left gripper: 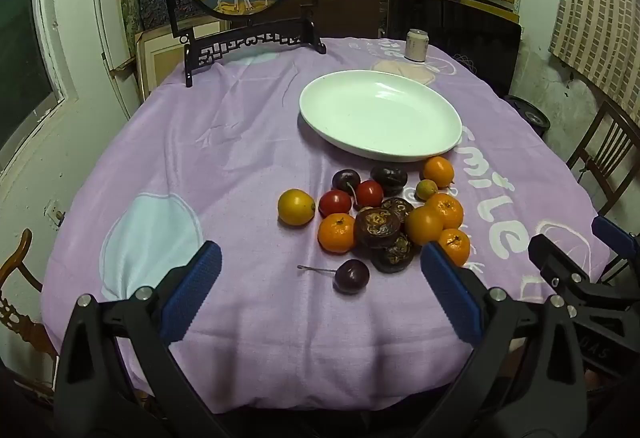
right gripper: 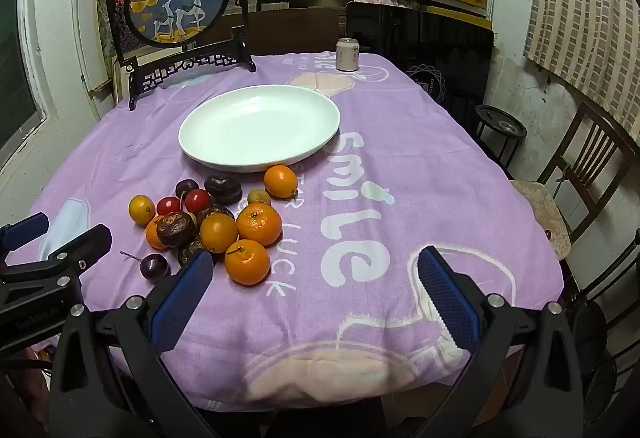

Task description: Organize fruits

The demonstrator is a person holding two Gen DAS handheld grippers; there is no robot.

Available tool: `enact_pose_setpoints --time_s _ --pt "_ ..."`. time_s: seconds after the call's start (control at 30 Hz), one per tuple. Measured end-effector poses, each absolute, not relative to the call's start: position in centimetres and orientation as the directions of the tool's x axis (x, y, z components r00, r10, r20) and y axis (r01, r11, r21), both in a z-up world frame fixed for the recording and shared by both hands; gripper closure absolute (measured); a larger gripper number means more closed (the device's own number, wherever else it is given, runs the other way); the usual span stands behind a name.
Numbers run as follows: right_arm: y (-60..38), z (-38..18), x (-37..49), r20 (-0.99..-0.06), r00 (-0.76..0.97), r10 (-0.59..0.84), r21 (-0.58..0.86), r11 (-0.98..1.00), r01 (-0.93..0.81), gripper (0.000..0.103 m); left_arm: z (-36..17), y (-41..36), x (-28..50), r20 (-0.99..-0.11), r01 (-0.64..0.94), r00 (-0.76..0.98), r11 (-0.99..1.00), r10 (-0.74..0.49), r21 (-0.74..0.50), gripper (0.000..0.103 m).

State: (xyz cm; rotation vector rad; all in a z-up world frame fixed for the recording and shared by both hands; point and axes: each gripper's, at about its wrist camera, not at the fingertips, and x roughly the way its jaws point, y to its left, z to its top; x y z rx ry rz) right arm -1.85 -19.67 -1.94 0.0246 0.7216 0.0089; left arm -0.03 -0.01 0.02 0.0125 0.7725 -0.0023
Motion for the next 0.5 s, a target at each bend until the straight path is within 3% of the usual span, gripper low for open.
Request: enact_pose_setpoints --time_s 0.5 --pt "-19.56 -2.14 -1.86 -0.661 0.750 0.022 0.031 1.000 -0.003 0.001 0.06 -0.03 0.00 -0.700 0.003 0.714 1.000 0.009 0.017 0.002"
